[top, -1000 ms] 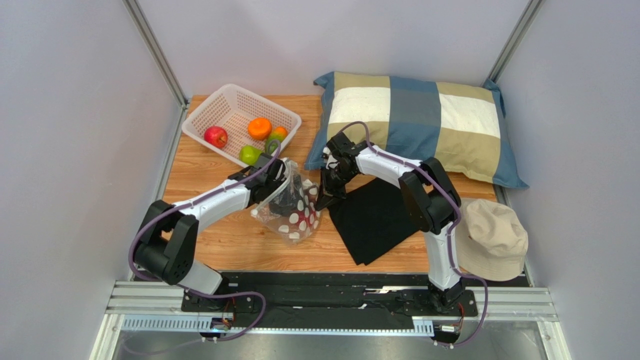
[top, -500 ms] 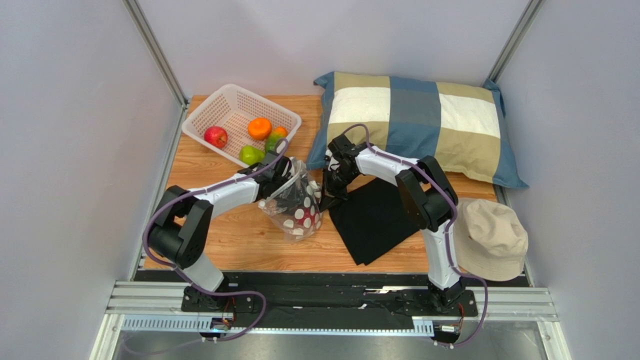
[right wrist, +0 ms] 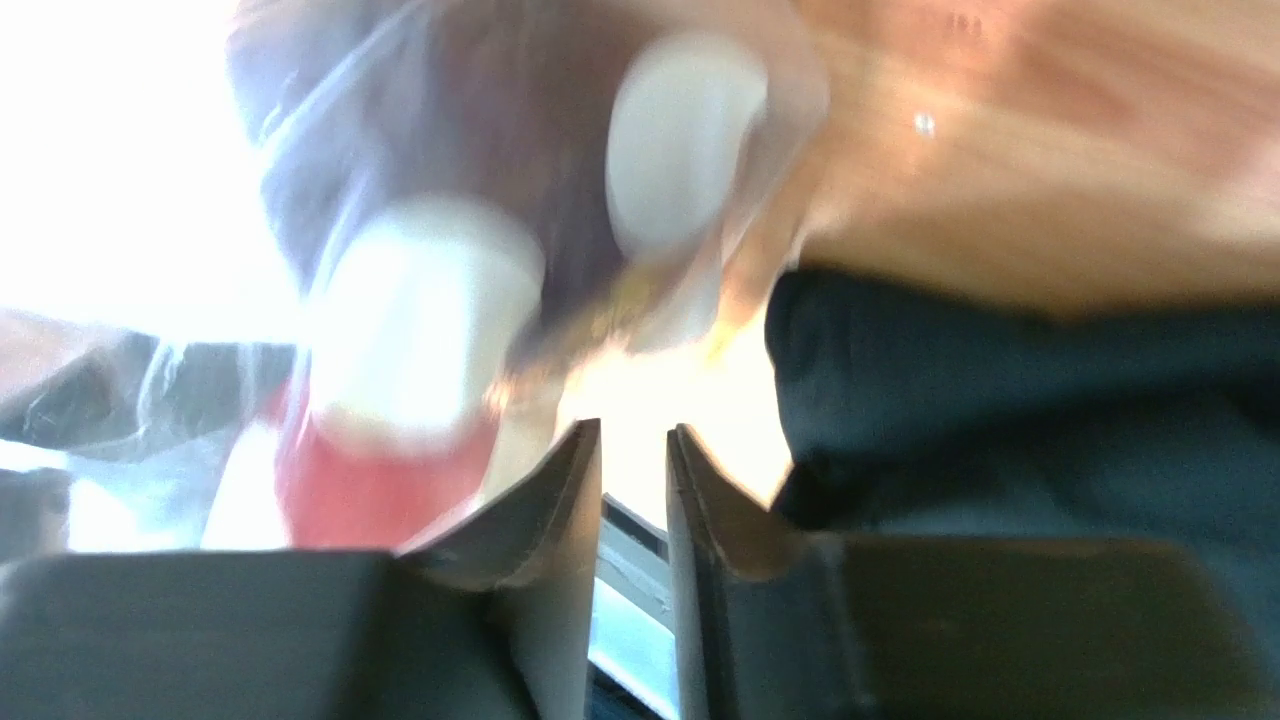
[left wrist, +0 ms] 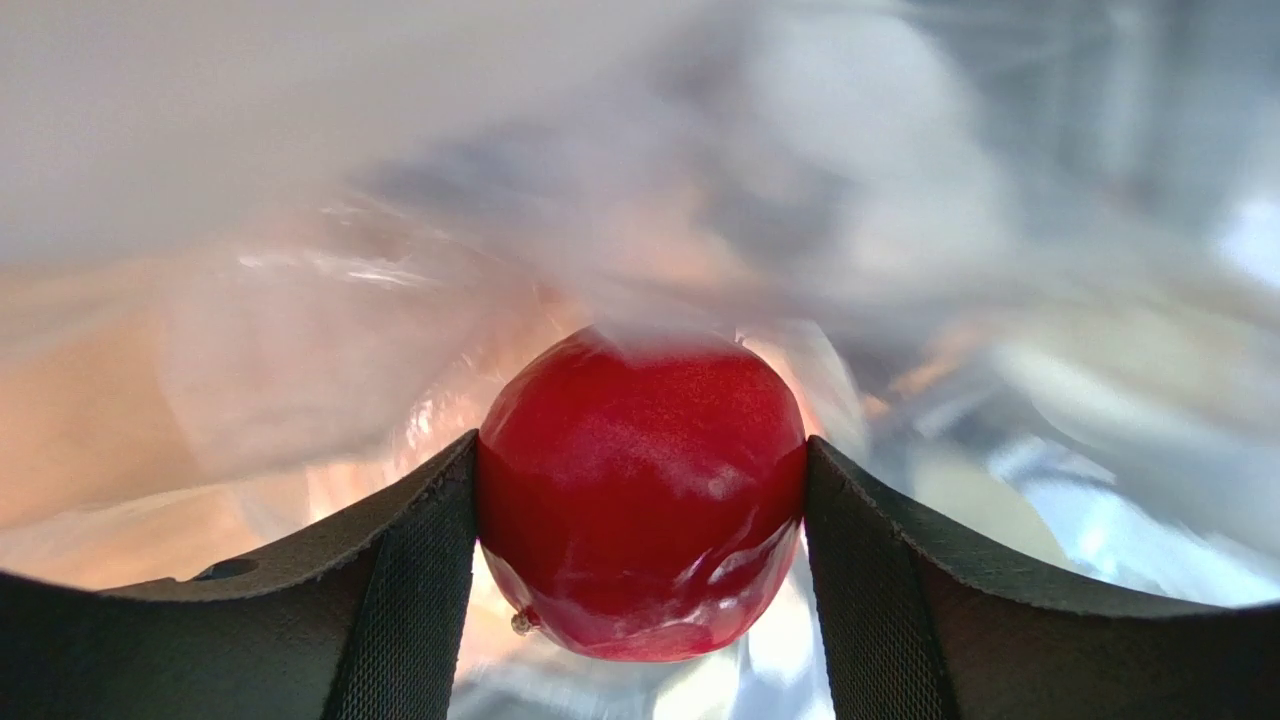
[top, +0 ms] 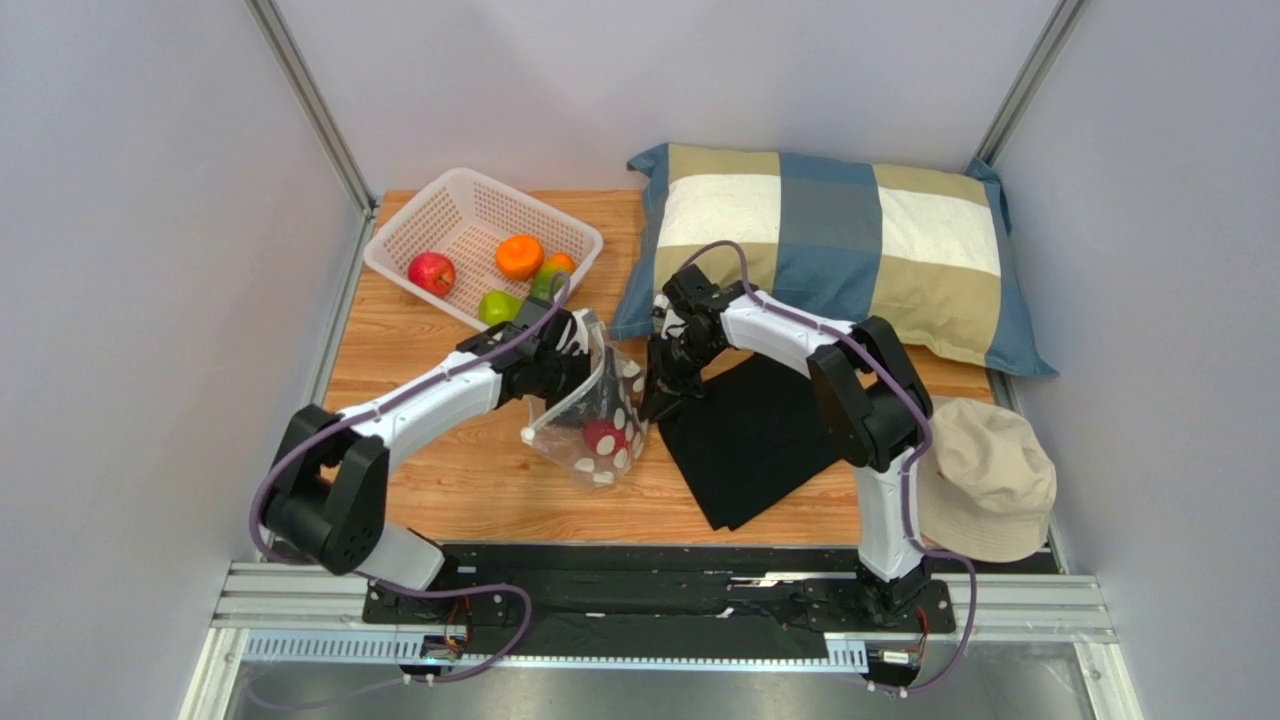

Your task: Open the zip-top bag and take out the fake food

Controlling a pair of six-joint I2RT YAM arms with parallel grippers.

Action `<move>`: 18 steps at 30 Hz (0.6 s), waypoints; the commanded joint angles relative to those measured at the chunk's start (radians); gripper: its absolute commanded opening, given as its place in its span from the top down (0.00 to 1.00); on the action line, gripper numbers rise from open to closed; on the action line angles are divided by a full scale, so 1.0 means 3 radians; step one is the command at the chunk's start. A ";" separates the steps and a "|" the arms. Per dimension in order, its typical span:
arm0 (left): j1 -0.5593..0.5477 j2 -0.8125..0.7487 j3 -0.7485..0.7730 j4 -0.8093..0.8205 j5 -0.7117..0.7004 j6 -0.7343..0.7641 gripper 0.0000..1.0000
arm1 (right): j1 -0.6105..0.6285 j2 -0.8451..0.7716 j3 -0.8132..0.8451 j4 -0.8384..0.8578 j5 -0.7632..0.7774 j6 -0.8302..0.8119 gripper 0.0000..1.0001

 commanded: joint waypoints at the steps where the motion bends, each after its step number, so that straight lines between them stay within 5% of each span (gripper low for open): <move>1: 0.0004 -0.0496 0.0053 -0.0126 0.0429 -0.0076 1.00 | -0.0083 -0.0487 -0.0065 -0.0007 0.0048 -0.0178 0.67; 5: 0.0055 -0.0661 0.0134 -0.0574 0.0384 -0.0256 1.00 | -0.0119 -0.0564 -0.0070 0.0086 0.0002 -0.0096 0.50; 13: 0.0055 -0.1079 0.0778 -0.1604 0.0041 0.0005 1.00 | -0.0129 -0.0497 0.0042 0.0091 -0.0069 -0.0034 0.48; 18: -0.0042 -0.1208 0.1035 -0.2039 -0.0634 0.0097 1.00 | -0.0140 -0.0467 0.0083 0.0096 -0.0080 -0.0029 0.47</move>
